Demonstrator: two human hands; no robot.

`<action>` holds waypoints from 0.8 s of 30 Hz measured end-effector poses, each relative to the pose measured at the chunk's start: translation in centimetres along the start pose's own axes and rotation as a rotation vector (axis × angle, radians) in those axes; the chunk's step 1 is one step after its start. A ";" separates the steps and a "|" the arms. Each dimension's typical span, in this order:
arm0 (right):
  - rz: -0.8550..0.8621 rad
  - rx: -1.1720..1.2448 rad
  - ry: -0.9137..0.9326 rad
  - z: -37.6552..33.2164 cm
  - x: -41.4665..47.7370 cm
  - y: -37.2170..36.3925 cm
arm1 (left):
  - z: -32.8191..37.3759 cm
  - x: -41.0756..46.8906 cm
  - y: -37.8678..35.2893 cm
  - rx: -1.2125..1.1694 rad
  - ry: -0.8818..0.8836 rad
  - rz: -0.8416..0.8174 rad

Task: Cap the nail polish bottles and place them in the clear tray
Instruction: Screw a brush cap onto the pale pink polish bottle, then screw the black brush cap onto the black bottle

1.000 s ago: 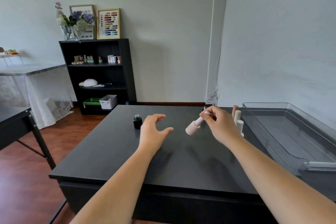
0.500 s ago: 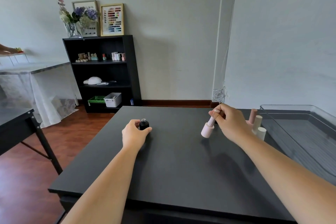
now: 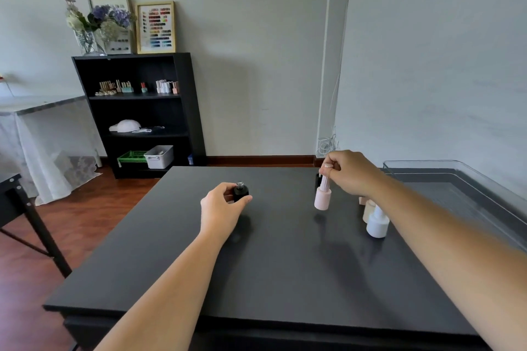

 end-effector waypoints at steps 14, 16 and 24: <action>-0.108 -0.128 -0.071 2.6 -1.9 2.1 | 1.3 -2.9 -3.1 0.000 -0.065 -0.103; -0.113 -0.121 -0.076 2.6 -2.0 2.1 | 1.3 -2.8 -3.0 0.005 -0.065 -0.102; -0.116 -0.293 -0.044 2.3 -1.4 2.4 | 1.1 -2.6 -2.8 0.005 -0.053 -0.103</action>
Point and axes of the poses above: each hand's wrist, its own x-axis towards the middle knuckle, its own y-axis out of the back of the hand, z = x × y, the point moved 3 cm from there along x, towards the middle knuckle, and after that the axes turned 15 degrees about y, right-handed, at the moved point
